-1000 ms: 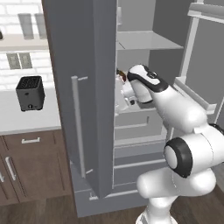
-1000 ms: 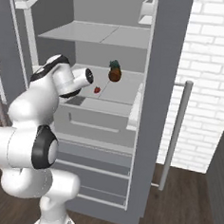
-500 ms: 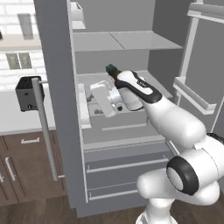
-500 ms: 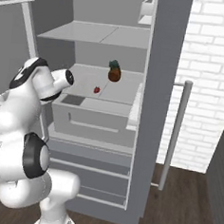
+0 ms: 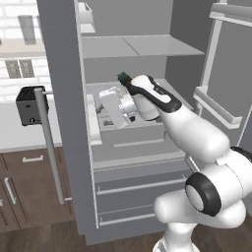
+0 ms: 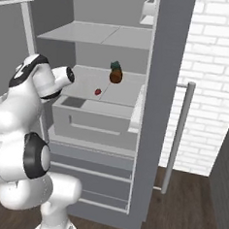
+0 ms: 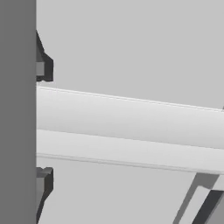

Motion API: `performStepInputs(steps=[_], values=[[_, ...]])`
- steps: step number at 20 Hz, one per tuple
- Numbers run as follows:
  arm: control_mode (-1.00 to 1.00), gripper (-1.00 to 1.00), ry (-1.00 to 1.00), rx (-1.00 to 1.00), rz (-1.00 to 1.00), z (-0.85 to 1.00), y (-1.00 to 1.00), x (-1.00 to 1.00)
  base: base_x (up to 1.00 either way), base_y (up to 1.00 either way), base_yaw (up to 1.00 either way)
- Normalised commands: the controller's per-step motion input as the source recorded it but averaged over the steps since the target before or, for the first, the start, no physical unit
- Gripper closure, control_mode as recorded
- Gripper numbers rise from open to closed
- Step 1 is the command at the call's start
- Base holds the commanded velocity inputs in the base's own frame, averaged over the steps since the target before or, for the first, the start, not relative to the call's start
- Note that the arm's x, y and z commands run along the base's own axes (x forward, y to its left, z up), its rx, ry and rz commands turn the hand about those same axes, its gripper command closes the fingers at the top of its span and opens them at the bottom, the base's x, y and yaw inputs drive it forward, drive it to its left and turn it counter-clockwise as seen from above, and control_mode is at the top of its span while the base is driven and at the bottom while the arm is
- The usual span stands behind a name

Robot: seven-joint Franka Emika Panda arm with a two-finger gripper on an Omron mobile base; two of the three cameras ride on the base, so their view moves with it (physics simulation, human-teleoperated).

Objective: Take the strawberry from the fridge and place it on top of the pancake, located on the dining counter.

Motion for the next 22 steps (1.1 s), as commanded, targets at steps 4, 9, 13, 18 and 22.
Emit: performStepInputs(steps=[4, 9, 13, 18, 22], values=[[-1.0, -1.0, -0.07, 0.0, 0.0, 0.0, -0.5, -0.25, 0.0, 0.0, 0.0], [-1.0, -1.0, -0.1, -0.01, 0.0, 0.0, -0.75, -0.36, 0.0, 0.0, 0.0], [-1.0, -1.0, -0.12, -0.11, 0.0, -0.08, -0.67, -0.57, 0.0, 0.0, 0.0], [-1.0, -1.0, -0.03, -0.13, -0.01, 0.0, -0.57, -0.62, 0.0, 0.0, 0.0], [-1.0, -1.0, 0.0, -0.17, -0.03, 0.0, -0.45, -0.67, 0.0, 0.0, 0.0]])
